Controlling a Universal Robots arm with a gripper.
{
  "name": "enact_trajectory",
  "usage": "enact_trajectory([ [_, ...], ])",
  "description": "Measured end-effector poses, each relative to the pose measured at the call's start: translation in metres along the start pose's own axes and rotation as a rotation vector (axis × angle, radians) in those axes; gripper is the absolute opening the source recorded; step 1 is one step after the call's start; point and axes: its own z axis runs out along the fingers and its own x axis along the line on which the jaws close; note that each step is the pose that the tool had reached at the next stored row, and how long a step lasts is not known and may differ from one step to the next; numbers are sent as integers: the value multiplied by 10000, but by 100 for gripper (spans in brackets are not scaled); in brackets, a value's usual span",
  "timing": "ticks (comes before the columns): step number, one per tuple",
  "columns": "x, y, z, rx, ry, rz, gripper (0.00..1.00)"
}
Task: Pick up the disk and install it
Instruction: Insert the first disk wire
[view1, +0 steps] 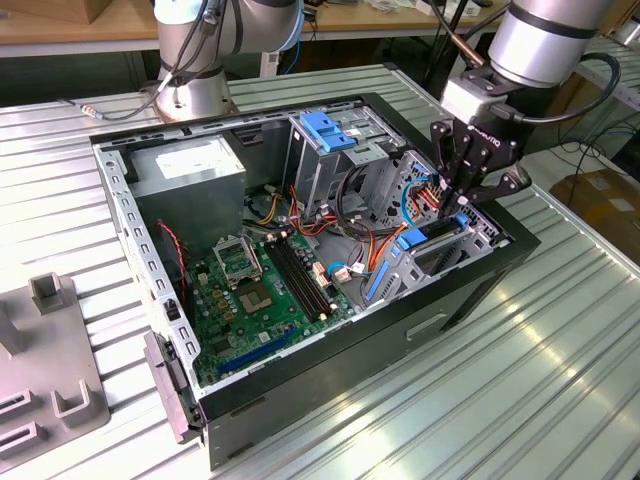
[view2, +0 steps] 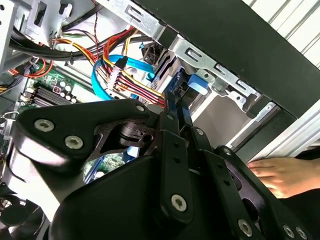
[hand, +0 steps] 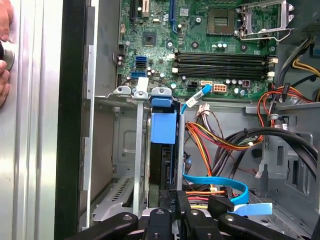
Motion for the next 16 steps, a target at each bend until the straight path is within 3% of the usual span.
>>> enact_trajectory([
  [2,4,0,12,0,-1,0,17],
  [3,20,2,48,0,-4,1,17],
  [5,21,3,65,-24,-4,375,17],
  [10,22,4,130,-25,-31,393,17],
  [16,23,4,139,-25,-39,395,17],
])
